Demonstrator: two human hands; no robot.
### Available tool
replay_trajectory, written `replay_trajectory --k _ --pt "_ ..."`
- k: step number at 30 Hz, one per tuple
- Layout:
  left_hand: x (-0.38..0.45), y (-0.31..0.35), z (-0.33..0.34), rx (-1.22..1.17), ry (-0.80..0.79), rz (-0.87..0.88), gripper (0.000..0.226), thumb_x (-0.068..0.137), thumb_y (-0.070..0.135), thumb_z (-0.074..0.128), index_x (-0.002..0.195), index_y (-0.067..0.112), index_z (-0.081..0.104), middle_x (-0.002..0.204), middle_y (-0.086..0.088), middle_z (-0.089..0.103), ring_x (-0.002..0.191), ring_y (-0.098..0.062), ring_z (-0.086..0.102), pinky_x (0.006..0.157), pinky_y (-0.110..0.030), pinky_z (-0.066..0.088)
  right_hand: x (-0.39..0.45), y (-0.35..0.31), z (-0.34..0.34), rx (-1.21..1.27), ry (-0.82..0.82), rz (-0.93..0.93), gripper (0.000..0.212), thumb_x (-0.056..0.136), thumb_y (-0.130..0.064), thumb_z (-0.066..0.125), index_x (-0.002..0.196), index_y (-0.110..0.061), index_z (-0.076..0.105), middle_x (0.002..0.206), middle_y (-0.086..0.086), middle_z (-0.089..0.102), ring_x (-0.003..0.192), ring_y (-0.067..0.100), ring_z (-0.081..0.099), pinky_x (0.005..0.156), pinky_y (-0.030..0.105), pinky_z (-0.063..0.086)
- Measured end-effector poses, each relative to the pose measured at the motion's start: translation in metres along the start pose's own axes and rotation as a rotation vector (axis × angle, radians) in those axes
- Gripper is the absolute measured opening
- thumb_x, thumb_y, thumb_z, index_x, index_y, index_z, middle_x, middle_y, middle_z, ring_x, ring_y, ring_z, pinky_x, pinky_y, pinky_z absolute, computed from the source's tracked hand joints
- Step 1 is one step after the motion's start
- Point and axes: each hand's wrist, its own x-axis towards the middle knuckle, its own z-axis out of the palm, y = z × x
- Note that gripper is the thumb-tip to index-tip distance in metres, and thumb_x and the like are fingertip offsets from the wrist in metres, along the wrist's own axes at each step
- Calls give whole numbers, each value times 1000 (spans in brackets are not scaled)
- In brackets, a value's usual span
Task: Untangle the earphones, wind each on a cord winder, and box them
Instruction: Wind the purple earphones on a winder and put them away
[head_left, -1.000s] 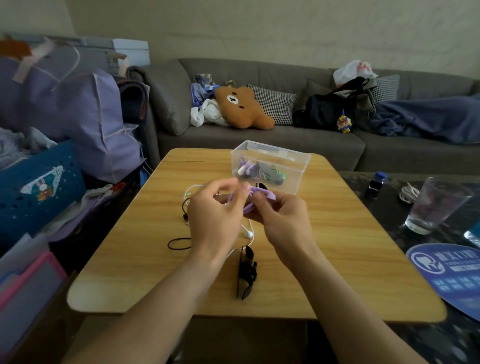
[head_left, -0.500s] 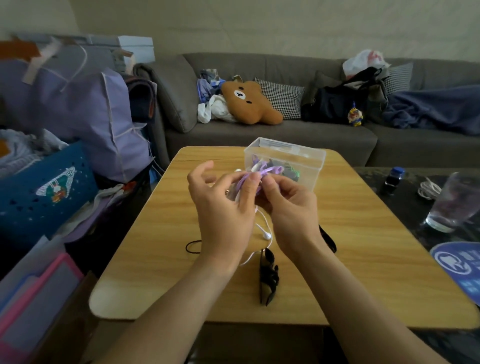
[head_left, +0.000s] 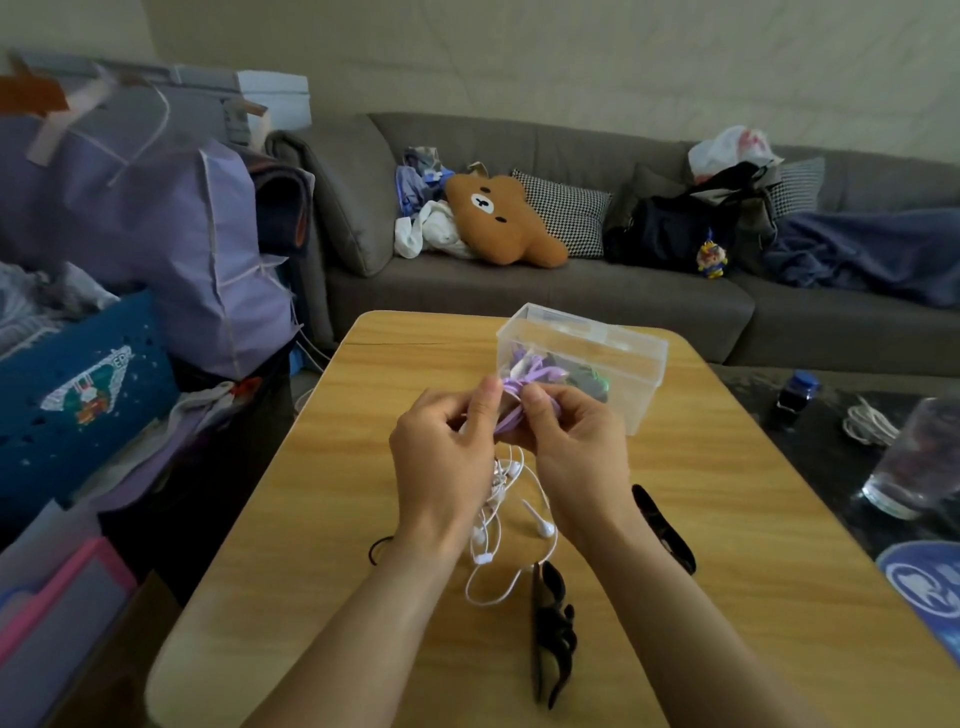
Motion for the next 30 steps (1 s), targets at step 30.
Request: replay_trajectory --k 30 --pt "44 2 29 -58 -105 -15 10 90 34 70 84 26 71 55 15 59 53 -4 59 45 -10 39 29 13 -12 -177 66 -146 17 95 -13 65 111 -16 72 85 -1 76 75 17 74 59 30 60"
